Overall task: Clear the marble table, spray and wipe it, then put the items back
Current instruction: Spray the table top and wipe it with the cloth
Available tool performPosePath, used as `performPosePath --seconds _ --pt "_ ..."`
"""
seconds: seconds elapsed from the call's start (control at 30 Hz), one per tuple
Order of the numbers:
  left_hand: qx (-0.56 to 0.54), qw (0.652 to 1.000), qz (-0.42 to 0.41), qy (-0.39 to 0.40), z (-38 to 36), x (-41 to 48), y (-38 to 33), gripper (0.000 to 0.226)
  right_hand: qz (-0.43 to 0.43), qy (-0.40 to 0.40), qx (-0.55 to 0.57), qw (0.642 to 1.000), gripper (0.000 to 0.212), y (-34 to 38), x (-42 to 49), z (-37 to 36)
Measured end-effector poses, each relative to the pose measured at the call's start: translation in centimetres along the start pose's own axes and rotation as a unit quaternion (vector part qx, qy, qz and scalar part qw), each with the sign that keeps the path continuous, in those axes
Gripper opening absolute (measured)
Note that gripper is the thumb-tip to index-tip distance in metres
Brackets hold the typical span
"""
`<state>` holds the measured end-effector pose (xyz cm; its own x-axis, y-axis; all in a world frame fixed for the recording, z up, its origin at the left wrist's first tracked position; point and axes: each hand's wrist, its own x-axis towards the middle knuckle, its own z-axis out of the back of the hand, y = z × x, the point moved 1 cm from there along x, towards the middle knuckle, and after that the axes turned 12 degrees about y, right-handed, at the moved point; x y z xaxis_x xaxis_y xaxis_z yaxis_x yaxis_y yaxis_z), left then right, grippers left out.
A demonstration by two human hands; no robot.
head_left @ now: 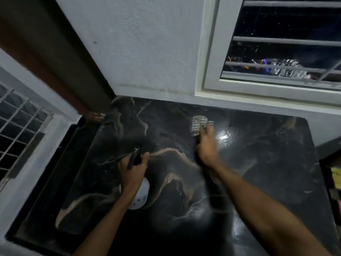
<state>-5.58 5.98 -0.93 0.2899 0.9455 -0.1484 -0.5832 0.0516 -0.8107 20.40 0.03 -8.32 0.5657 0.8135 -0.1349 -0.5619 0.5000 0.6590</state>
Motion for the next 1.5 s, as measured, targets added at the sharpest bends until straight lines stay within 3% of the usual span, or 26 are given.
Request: performPosePath --seconds 0.1,0.17,0.23,0.3,0.37,0.43,0.47,0.5,0.53,0.63,0.67,0.73,0.8,0.87,0.93,1.0,1.03,1.07,1.17,1.3,1.37,1.5 --pt "0.011 1.0 0.026 -0.012 1.9 -1.9 1.3 0.036 0.187 0.189 -0.005 0.964 0.047 5.9 -5.6 -8.4" --pt "0.016 0.999 0.037 -0.024 3.5 -2.8 2.4 0.036 0.221 0.265 -0.056 0.937 0.06 5.9 -6.9 -10.5" --pt "-0.011 0.998 0.046 -0.037 5.9 -3.8 3.8 0.035 0.195 0.197 -0.067 0.959 0.072 5.2 -5.7 -10.3" --pt "-0.031 0.998 0.048 -0.039 7.6 -4.6 4.8 0.035 0.079 0.084 -0.022 0.993 0.071 4.3 -5.5 -9.4" --pt "-0.054 0.996 0.065 -0.042 9.5 -5.3 6.2 0.035 0.055 0.077 0.02 0.995 0.062 7.3 -9.0 -10.7" --pt "-0.071 0.994 0.077 -0.043 11.0 -6.3 7.4 0.031 0.188 0.174 -0.026 0.966 0.065 10.7 -14.8 -14.2" --pt "-0.076 0.993 0.081 -0.047 11.7 -6.7 8.0 0.03 0.265 0.232 -0.072 0.933 0.071 11.4 -16.7 -16.0" --pt "-0.082 0.991 0.089 -0.05 12.5 -7.1 8.5 0.03 0.324 0.251 -0.111 0.905 0.074 12.0 -16.8 -17.1" --pt "-0.087 0.99 0.095 -0.052 13.0 -7.4 9.0 0.032 0.33 0.244 -0.128 0.903 0.072 12.5 -15.3 -17.3" --pt "-0.1 0.988 0.106 -0.05 14.3 -7.9 10.7 0.037 0.11 0.139 -0.048 0.983 0.055 14.5 -9.6 -16.8" --pt "-0.097 0.988 0.106 -0.052 14.7 -8.0 11.0 0.038 0.071 0.125 -0.046 0.989 0.053 15.6 -9.3 -17.1" --pt "-0.08 0.991 0.094 -0.052 15.0 -8.2 11.3 0.038 0.146 0.193 -0.089 0.966 0.056 17.9 -12.3 -18.5" --pt "-0.061 0.993 0.083 -0.057 14.8 -8.4 11.3 0.033 0.268 0.296 -0.09 0.913 0.066 18.2 -17.3 -19.2" --pt "-0.053 0.994 0.074 -0.054 14.3 -8.5 10.7 0.032 0.347 0.31 -0.139 0.874 0.083 15.6 -19.4 -18.2" --pt "-0.067 0.995 0.067 -0.038 13.4 -8.5 10.0 0.036 0.271 0.239 -0.145 0.921 0.088 12.0 -17.6 -15.6" --pt "-0.089 0.993 0.069 -0.025 11.8 -8.7 8.9 0.035 0.098 0.153 -0.105 0.978 0.085 7.8 -15.8 -11.4" --pt "-0.1 0.992 0.07 -0.02 11.0 -8.7 8.4 0.034 0.038 0.124 -0.081 0.988 0.085 6.1 -15.7 -9.7" --pt "-0.112 0.992 0.064 -0.009 9.6 -8.6 7.7 0.033 0.021 0.115 -0.076 0.99 0.086 4.3 -16.1 -8.0" --pt "-0.092 0.993 0.054 0.041 4.8 -8.9 4.7 0.035 0.094 0.155 -0.116 0.977 0.08 -0.4 -18.7 -4.6" --pt "-0.063 0.992 0.006 0.109 -4.3 -10.5 -1.3 0.034 -0.049 0.02 -0.024 0.998 0.078 -8.3 -17.5 3.0" --pt "-0.049 0.989 0.003 0.136 -8.3 -11.4 -3.5 0.031 -0.114 -0.004 -0.002 0.993 0.077 -11.8 -16.2 6.3" --pt "-0.053 0.989 0.022 0.138 -14.1 -11.5 -7.2 0.04 -0.09 0.017 -0.022 0.996 0.076 -14.0 -14.4 9.0"
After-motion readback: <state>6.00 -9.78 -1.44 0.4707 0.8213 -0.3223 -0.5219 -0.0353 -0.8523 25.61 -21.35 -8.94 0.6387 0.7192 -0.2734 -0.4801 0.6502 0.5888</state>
